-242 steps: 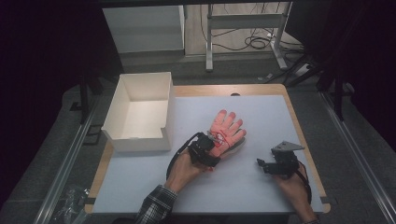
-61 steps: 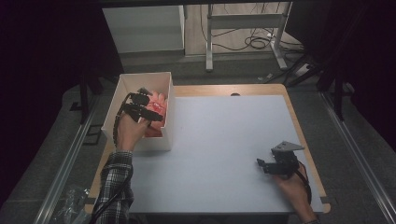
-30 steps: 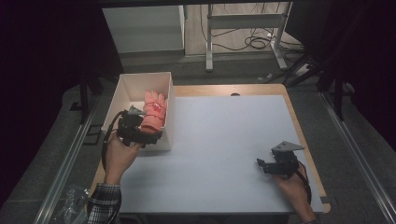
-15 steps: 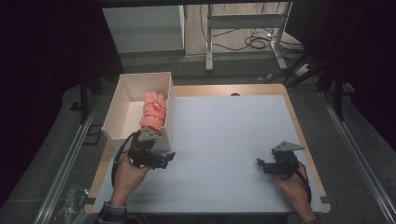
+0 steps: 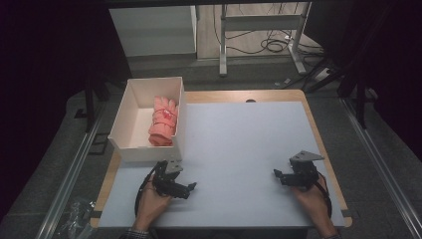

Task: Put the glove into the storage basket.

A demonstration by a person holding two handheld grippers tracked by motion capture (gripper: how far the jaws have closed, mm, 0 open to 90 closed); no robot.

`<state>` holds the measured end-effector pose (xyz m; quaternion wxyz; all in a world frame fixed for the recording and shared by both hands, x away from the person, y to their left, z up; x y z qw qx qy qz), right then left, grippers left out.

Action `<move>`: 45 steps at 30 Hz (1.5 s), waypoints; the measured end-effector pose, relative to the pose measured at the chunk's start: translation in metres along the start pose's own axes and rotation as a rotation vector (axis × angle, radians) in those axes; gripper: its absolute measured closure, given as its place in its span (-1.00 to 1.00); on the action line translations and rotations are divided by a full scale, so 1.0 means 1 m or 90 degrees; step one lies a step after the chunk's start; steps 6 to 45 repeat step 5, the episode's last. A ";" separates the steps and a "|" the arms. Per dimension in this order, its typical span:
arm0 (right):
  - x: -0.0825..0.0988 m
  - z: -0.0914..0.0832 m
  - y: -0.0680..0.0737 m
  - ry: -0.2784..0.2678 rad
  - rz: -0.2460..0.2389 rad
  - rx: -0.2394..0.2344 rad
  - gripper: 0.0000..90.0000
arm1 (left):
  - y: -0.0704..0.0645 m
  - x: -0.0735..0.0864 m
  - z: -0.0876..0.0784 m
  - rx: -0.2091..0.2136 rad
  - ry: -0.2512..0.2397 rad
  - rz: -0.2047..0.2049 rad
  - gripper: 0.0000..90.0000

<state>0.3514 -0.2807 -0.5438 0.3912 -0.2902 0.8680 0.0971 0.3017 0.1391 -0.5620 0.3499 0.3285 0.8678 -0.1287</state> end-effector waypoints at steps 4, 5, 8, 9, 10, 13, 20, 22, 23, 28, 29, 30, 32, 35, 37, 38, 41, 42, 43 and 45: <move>0.000 0.000 0.000 0.000 -0.001 -0.001 -0.50 | 0.003 0.003 -0.002 0.008 -0.021 -0.031 -1.00; 0.000 0.000 0.000 0.001 0.000 0.000 -0.50 | 0.004 0.003 -0.003 0.014 -0.024 -0.037 -1.00; 0.000 0.000 0.000 0.001 0.000 0.000 -0.50 | 0.004 0.003 -0.003 0.014 -0.024 -0.037 -1.00; 0.000 0.000 0.000 0.001 0.000 0.000 -0.50 | 0.004 0.003 -0.003 0.014 -0.024 -0.037 -1.00; 0.000 0.000 0.000 0.001 0.000 0.000 -0.50 | 0.004 0.003 -0.003 0.014 -0.024 -0.037 -1.00; 0.000 0.000 0.000 0.001 0.000 0.000 -0.50 | 0.004 0.003 -0.003 0.014 -0.024 -0.037 -1.00; 0.000 0.000 0.000 0.001 0.000 0.000 -0.50 | 0.004 0.003 -0.003 0.014 -0.024 -0.037 -1.00; 0.000 0.000 0.000 0.001 0.000 0.000 -0.50 | 0.004 0.003 -0.003 0.014 -0.024 -0.037 -1.00; 0.000 0.000 0.000 0.001 0.000 0.000 -0.50 | 0.004 0.003 -0.003 0.014 -0.024 -0.037 -1.00; 0.000 0.000 0.000 0.001 0.000 0.000 -0.50 | 0.004 0.003 -0.003 0.014 -0.024 -0.037 -1.00; 0.000 0.000 0.000 0.001 0.000 0.000 -0.50 | 0.004 0.003 -0.003 0.014 -0.024 -0.037 -1.00; 0.000 0.000 0.000 0.001 0.000 0.000 -0.50 | 0.004 0.003 -0.003 0.014 -0.024 -0.037 -1.00; 0.000 0.000 0.000 0.001 0.000 0.000 -0.50 | 0.004 0.003 -0.003 0.014 -0.024 -0.037 -1.00; 0.000 0.000 0.000 0.001 0.000 0.000 -0.50 | 0.004 0.003 -0.003 0.014 -0.024 -0.037 -1.00; 0.000 0.000 0.000 0.001 0.000 0.000 -0.50 | 0.004 0.003 -0.003 0.014 -0.024 -0.037 -1.00; 0.000 0.000 0.000 0.001 0.000 0.000 -0.50 | 0.004 0.003 -0.003 0.014 -0.024 -0.037 -1.00; 0.000 0.000 0.000 0.001 0.000 0.000 -0.50 | 0.004 0.003 -0.003 0.014 -0.024 -0.037 -1.00; 0.000 0.000 0.000 0.001 0.000 0.000 -0.50 | 0.004 0.003 -0.003 0.014 -0.024 -0.037 -1.00; 0.000 0.000 0.000 0.001 0.000 0.000 -0.50 | 0.004 0.003 -0.003 0.014 -0.024 -0.037 -1.00; 0.000 0.000 0.000 0.001 0.000 0.000 -0.50 | 0.004 0.003 -0.003 0.014 -0.024 -0.037 -1.00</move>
Point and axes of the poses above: each handheld gripper's, and its own axes: z roughly forward along the jaws, x roughly out of its underside, y roughly to its left, the point moved 2 cm from there along z, roughly forward along the jaws
